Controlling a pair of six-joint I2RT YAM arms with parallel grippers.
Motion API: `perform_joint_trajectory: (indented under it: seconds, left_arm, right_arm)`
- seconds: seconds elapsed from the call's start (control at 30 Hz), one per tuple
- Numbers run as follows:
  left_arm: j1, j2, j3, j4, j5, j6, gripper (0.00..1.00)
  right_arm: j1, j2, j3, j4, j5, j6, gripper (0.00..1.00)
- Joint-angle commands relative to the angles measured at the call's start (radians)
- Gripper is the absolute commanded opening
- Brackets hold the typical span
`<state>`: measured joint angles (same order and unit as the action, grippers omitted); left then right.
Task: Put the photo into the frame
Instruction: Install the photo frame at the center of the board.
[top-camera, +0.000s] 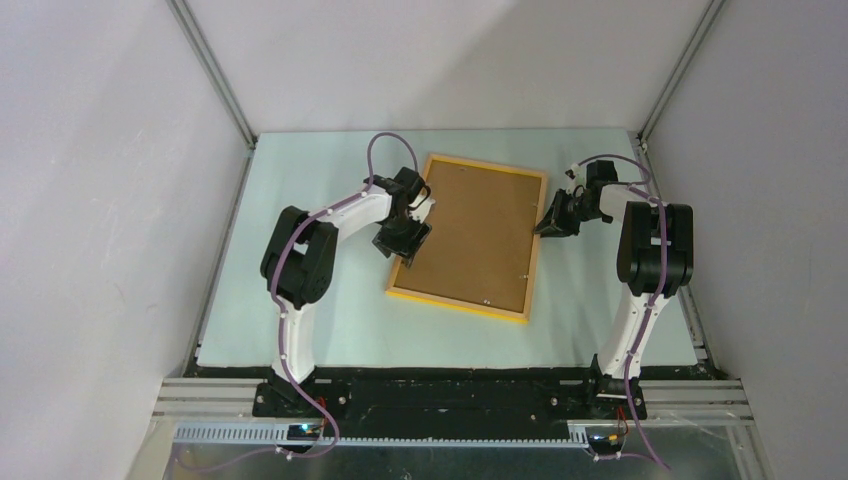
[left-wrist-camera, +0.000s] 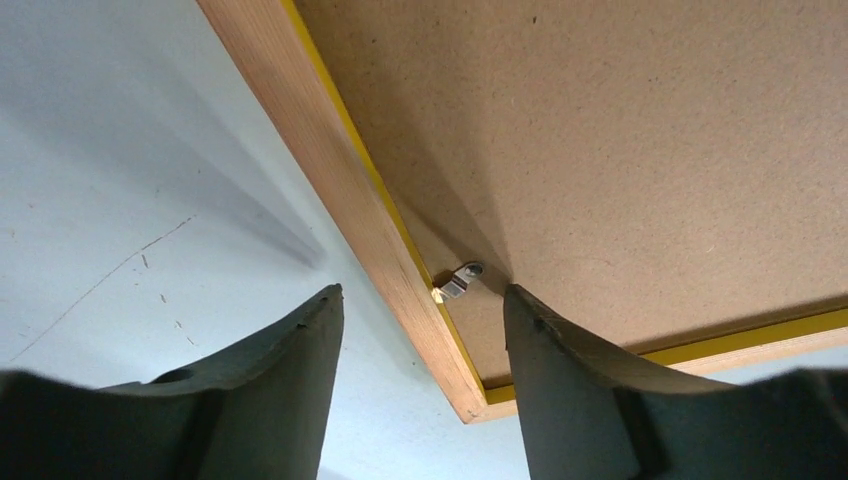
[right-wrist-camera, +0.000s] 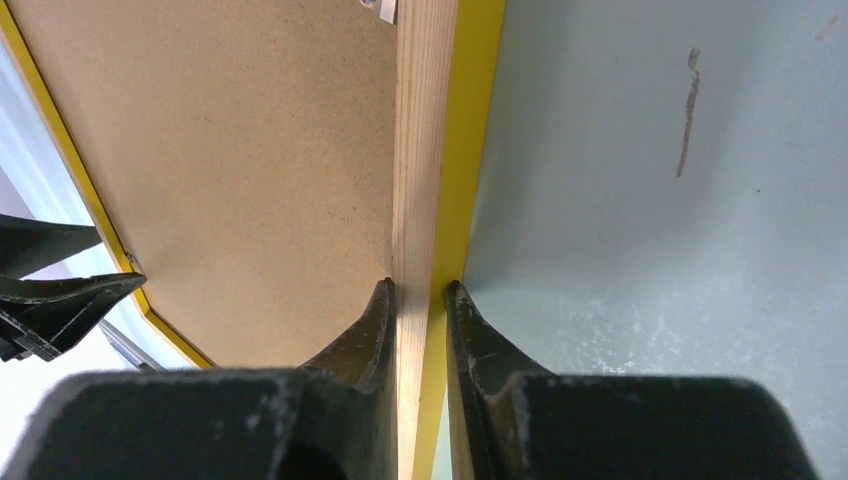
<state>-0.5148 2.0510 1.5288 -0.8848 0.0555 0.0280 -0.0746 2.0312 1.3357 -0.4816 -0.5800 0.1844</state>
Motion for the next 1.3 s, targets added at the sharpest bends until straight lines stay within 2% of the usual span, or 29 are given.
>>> perform_joint_trajectory:
  seconds: [0.0, 0.1, 0.3, 0.5, 0.83, 1.2, 1.27]
  left_arm:
    - [-0.002, -0.01, 0.043, 0.031, -0.005, 0.026, 0.66]
    - [-0.002, -0.001, 0.047, 0.031, -0.015, 0.032, 0.65]
    - [-0.002, 0.016, 0.052, 0.031, -0.044, 0.045, 0.56]
    - [-0.002, 0.005, 0.033, 0.03, -0.034, 0.047, 0.54]
    - [0.008, -0.058, 0.017, 0.03, 0.033, 0.051, 0.75]
    - [0.11, -0.12, 0.033, 0.03, 0.14, 0.04, 0.81]
    - [0.135, -0.135, 0.037, 0.029, 0.156, 0.039, 0.81]
  right_arm:
    - [0.001, 0.011, 0.015, -0.046, -0.052, -0.028, 0.0]
    - [0.0, 0.011, 0.014, -0.046, -0.052, -0.028, 0.0]
    - [-0.001, 0.011, 0.015, -0.049, -0.052, -0.029, 0.0]
    - [-0.002, 0.012, 0.014, -0.048, -0.053, -0.032, 0.0]
    - [0.001, 0.014, 0.036, -0.078, 0.002, -0.075, 0.0]
    - [0.023, -0.025, 0.079, -0.14, 0.094, -0.178, 0.0]
    - [0.032, -0.028, 0.101, -0.159, 0.116, -0.195, 0.04]
